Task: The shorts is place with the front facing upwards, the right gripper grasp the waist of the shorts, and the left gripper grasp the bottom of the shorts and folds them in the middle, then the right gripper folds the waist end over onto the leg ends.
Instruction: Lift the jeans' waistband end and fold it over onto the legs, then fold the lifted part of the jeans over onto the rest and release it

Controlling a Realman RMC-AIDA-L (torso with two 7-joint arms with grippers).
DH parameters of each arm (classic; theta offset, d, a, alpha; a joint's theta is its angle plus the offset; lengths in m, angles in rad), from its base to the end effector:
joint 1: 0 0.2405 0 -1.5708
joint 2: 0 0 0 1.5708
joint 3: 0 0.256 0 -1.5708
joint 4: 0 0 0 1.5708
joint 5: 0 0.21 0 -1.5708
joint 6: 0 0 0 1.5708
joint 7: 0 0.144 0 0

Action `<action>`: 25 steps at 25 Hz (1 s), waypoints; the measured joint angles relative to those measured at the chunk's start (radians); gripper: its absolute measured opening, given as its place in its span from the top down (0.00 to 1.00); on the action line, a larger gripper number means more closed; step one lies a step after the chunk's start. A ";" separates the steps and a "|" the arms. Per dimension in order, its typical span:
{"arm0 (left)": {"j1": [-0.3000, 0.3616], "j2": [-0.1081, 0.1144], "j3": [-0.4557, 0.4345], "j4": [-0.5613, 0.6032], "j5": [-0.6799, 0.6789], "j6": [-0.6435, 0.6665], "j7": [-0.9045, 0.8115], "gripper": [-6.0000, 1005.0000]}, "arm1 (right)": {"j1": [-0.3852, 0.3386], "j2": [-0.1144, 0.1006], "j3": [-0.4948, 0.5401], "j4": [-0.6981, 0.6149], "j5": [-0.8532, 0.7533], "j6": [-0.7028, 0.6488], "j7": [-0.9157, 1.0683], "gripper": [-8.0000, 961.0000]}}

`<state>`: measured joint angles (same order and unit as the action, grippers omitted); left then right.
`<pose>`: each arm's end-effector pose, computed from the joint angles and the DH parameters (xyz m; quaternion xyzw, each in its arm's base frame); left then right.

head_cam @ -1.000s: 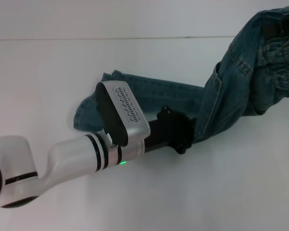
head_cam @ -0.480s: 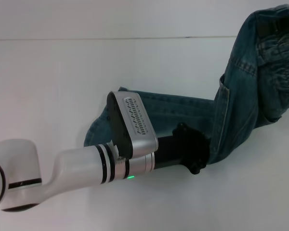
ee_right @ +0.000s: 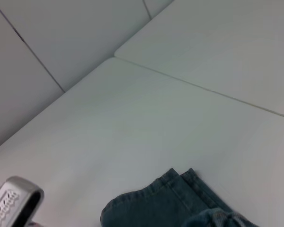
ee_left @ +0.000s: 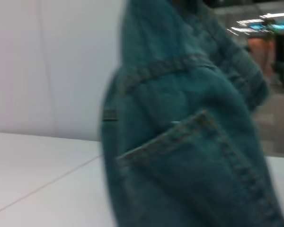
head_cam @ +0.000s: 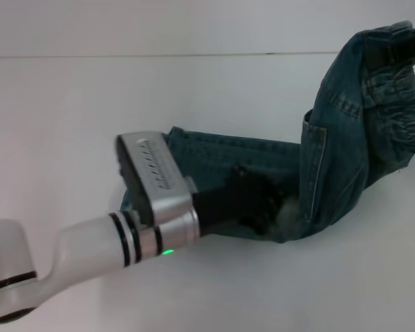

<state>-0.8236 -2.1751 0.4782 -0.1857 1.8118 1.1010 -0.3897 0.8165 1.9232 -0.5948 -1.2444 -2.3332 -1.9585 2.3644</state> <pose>-0.1875 0.3104 -0.1618 -0.9385 -0.0727 -0.2773 0.1923 0.1566 0.3797 0.1457 -0.9178 0.3690 0.0824 0.1212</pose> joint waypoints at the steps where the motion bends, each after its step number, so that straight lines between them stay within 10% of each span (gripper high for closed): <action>1: 0.013 0.000 -0.008 0.013 0.000 0.004 -0.007 0.99 | 0.000 0.000 0.000 0.006 0.000 0.000 -0.005 0.86; 10: 0.154 0.004 -0.073 0.256 -0.009 0.114 -0.192 0.99 | -0.002 -0.006 -0.001 0.041 -0.002 0.009 -0.027 0.87; 20: 0.272 0.009 -0.530 0.349 -0.014 0.221 -0.203 0.99 | 0.034 -0.007 -0.052 0.144 0.002 0.058 -0.078 0.87; 25: 0.290 0.010 -0.553 0.350 -0.014 0.222 -0.203 0.99 | 0.132 -0.011 -0.139 0.352 0.000 0.134 -0.161 0.87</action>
<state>-0.5341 -2.1650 -0.0751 0.1640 1.7978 1.3227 -0.5928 0.9481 1.9124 -0.7334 -0.8922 -2.3327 -1.8246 2.2033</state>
